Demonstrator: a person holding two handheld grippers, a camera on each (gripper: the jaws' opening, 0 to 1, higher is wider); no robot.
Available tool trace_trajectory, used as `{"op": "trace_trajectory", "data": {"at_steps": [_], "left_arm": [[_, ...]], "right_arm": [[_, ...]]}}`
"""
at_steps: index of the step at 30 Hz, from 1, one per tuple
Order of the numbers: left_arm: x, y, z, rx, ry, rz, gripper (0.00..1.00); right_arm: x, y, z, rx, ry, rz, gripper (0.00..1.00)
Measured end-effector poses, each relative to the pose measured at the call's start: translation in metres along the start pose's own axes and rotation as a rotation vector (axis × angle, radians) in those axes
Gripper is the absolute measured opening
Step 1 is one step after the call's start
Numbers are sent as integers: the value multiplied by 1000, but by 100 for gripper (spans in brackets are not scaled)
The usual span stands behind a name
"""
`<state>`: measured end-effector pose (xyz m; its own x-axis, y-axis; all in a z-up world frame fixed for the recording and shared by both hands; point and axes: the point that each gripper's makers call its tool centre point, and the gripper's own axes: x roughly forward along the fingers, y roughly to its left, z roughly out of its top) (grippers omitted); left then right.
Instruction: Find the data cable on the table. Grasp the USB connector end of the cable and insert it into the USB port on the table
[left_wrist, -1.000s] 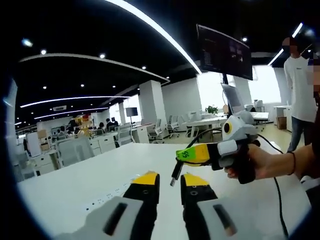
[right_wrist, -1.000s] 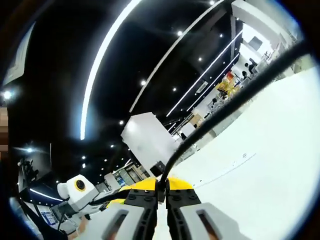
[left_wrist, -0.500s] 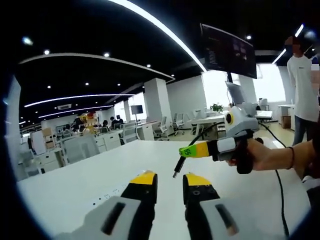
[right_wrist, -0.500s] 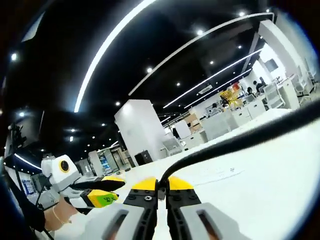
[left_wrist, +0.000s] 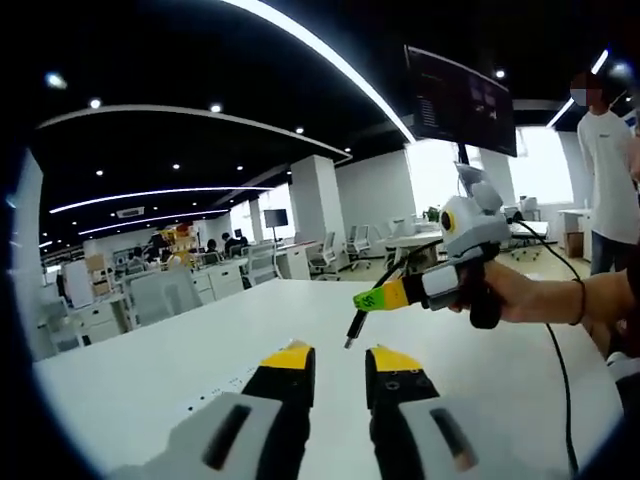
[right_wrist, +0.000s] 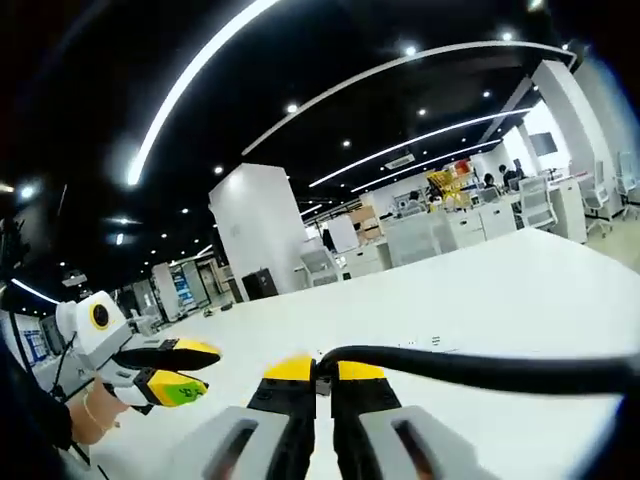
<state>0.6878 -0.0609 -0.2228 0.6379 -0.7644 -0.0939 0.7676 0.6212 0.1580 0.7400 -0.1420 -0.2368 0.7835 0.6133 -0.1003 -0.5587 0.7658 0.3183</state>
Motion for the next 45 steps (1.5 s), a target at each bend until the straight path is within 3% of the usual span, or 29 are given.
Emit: {"op": "trace_trajectory", "data": {"at_steps": [13,23,26,37,45], "left_arm": [[1,10,-2,4,0,20,21],[14,30,-4,-2,3,43,21],[17,34,-7,-38,6,36,21],[35,56,-18,2,14,78,22],[39,69,-36,-3,28,107,25]], "right_arm": [[13,-23,13,-28,89,-61,5],[40,-41,20,-95,183,-120,5],[52,-47,22,-108,201,-126,5],[82,-79,17,-125,265,-180,5],[99,-94,17,-143,282,-193,5]]}}
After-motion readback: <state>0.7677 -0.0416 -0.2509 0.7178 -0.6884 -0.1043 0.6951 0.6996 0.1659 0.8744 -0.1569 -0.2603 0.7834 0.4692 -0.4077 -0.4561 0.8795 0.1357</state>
